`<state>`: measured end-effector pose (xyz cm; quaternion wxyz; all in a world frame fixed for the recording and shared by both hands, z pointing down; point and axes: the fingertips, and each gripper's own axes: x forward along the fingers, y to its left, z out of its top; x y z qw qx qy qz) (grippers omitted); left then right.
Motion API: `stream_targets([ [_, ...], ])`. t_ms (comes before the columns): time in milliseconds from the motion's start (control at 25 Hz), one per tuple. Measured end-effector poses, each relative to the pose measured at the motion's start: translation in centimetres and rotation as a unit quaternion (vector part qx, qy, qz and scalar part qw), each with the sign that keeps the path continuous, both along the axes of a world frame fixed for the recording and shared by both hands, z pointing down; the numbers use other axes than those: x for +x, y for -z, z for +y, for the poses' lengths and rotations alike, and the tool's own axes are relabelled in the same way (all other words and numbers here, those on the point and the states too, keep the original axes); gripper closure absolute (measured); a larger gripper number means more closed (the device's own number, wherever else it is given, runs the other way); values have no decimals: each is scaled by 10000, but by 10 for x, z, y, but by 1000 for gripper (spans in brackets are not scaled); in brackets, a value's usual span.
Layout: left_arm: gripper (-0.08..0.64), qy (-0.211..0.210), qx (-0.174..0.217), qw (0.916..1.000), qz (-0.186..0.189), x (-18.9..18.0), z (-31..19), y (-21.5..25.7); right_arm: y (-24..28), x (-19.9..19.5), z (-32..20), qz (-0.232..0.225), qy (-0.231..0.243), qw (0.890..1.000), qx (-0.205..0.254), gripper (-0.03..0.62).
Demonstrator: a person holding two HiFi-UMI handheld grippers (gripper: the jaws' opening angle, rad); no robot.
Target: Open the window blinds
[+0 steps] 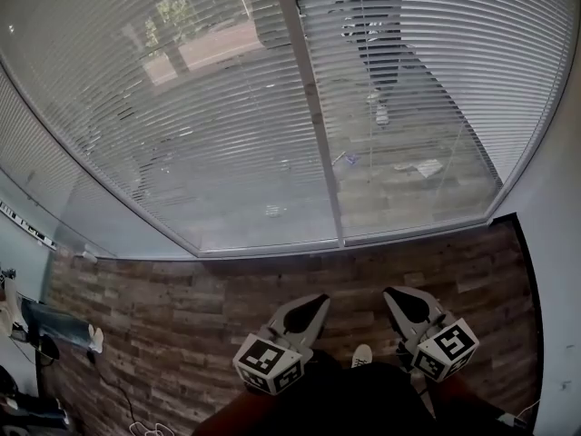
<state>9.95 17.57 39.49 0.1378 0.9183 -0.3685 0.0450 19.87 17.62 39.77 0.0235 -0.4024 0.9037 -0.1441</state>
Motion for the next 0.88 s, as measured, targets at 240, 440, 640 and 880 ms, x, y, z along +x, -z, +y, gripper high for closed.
stream_targets([
  [240,560,141,-118,9998,-85,-14,-25,-11,-12,-17,-31,-23,183,9998,-84,566],
  [440,559,73,-94,9999,-92,-30,-51,-16,-18,-36,-53,11,152,9998,-94,566],
  [640,559,47,132,9999,37,-55,-96,-25,-29,-64,-90,53,166,9998,-9,566],
  [880,559,0,187,9997,136,-101,-125,-31,-29,-108,-115,171,88,9998,93,566],
])
